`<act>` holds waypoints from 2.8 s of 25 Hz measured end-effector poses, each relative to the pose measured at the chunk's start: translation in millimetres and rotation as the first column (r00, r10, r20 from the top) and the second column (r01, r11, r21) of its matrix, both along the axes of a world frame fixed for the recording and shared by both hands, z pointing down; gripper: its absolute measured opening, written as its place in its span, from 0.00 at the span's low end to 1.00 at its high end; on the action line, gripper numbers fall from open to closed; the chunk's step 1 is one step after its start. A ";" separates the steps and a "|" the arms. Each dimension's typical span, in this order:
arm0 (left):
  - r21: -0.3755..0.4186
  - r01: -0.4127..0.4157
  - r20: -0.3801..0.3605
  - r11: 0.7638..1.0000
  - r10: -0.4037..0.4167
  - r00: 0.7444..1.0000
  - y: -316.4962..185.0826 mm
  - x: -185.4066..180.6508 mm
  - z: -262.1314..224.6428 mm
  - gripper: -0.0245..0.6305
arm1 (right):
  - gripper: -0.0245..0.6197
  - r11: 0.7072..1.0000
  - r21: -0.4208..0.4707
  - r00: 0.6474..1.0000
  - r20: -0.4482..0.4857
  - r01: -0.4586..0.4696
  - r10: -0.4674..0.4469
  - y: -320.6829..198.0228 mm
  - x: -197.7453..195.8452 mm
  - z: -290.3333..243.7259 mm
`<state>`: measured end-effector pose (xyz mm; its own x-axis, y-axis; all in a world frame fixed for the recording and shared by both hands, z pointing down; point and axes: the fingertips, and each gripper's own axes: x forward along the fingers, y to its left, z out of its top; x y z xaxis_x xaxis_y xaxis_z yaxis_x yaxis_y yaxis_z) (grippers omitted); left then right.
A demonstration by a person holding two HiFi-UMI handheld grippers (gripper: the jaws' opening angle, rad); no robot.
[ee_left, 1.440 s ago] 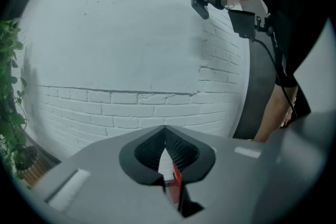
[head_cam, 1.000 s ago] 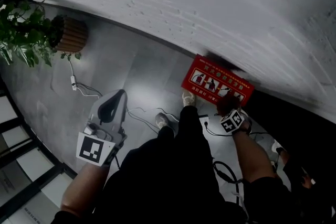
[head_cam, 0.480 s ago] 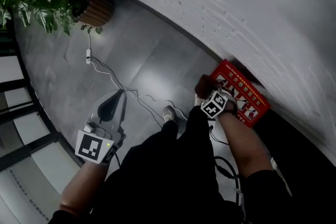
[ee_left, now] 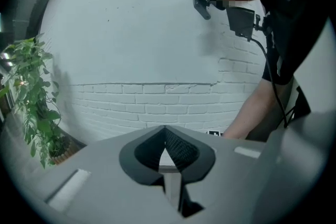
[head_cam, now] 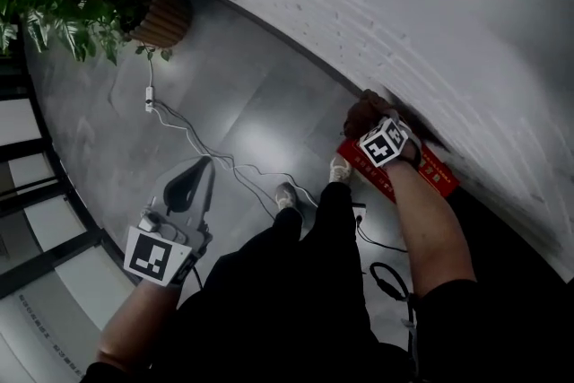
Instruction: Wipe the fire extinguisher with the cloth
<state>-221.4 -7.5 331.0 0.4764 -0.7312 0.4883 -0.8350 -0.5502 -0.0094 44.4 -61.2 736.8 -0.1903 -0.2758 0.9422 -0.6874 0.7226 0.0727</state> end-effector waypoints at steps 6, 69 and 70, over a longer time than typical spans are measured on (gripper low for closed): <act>0.006 -0.081 -0.036 0.997 0.081 0.996 -9.7 26.4 -1.2 0.04 | 0.12 0.994 0.004 0.993 -0.038 -0.109 0.109 47.5 67.9 -6.7; 0.013 -0.067 -0.124 0.998 0.068 0.990 -25.5 -4.3 6.3 0.04 | 0.12 0.994 -0.048 0.994 -0.038 -0.099 0.097 142.3 65.6 -27.2; 0.012 -0.061 -0.112 0.998 0.062 0.992 -25.1 -10.1 5.0 0.04 | 0.12 0.998 -0.032 0.998 -0.009 -0.062 0.062 126.9 38.2 -26.7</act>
